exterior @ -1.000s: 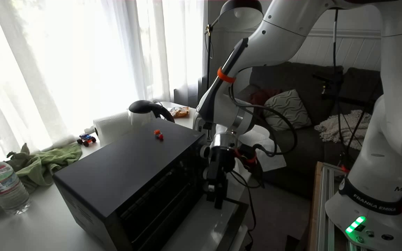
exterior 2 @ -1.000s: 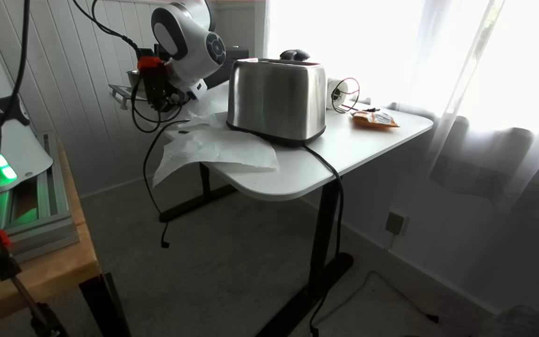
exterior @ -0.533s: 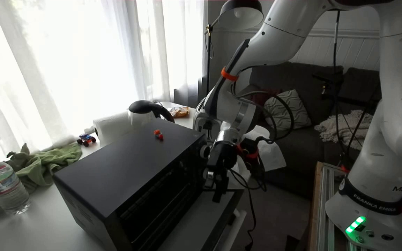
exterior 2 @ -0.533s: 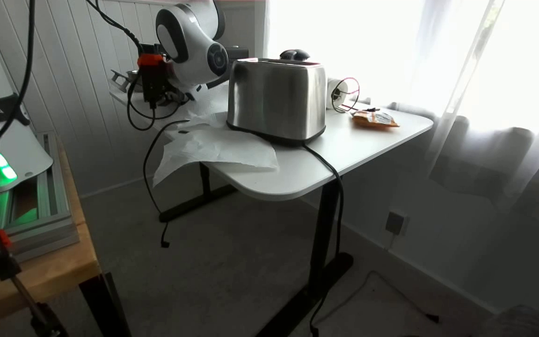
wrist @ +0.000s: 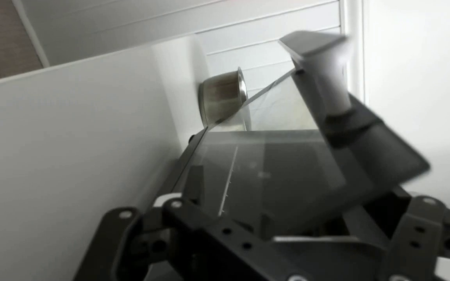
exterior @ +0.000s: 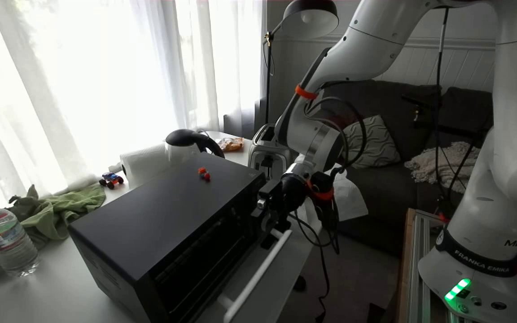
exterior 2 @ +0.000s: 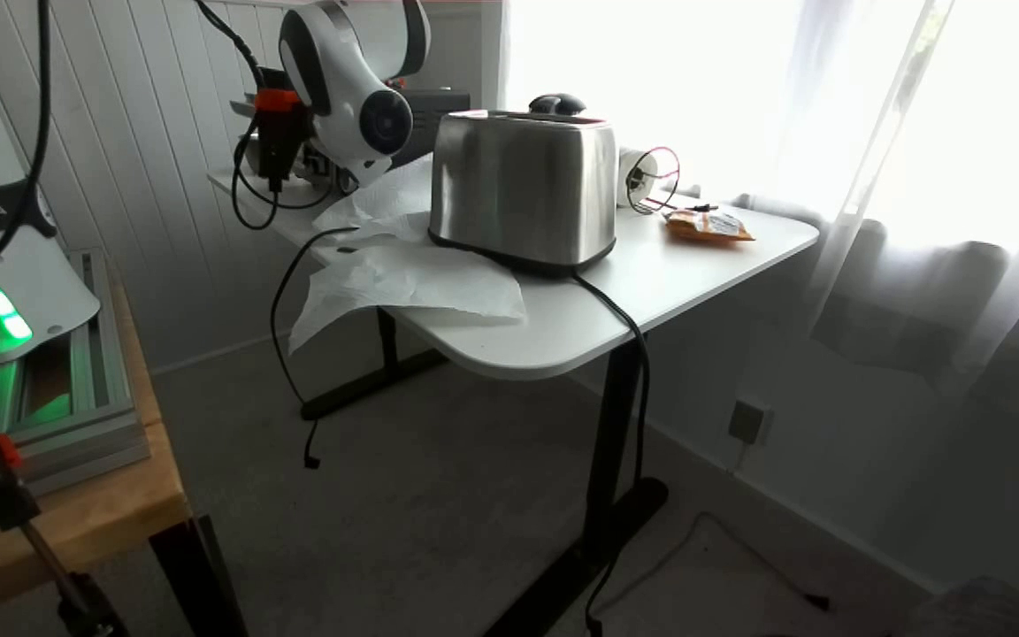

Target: Close the opened oven door

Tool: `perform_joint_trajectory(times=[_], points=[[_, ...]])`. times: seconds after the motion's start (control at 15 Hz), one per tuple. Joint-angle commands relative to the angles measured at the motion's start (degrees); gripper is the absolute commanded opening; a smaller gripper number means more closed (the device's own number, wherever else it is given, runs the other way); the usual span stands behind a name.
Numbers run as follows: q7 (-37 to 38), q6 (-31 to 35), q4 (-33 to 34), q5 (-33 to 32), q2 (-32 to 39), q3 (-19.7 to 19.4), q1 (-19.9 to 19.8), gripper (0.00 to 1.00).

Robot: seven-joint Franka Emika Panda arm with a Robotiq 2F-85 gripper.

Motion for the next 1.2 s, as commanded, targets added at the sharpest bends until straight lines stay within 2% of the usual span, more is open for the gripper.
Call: perform_joint_trajectory(times=[0.0, 0.2, 0.47, 0.53, 0.73, 0.8, 0.93, 1.07, 1.13], points=[[-1.97, 0.69, -7.18, 6.87, -8.54, -1.14, 0.55, 1.0], [-2.89, 2.43, -11.45, 9.41, -14.26, -1.52, 0.85, 1.0], [-4.01, 5.65, -16.78, 9.37, -22.09, -1.86, 0.36, 1.0], [-3.55, 7.04, -12.6, 9.21, -19.42, -1.7, 0.33, 1.0], [-1.85, 12.27, -11.65, 8.34, -22.52, -1.16, 0.35, 1.0], [-0.87, 15.75, -16.98, 7.64, -29.28, -0.73, 0.58, 1.0], [3.61, 23.3, -11.95, 7.18, -28.27, 0.92, 1.2, 1.0], [9.26, 30.8, -11.61, 4.25, -31.76, 3.35, 2.04, 1.0], [12.44, 34.43, -14.34, 3.33, -35.84, 4.85, 2.75, 1.0]])
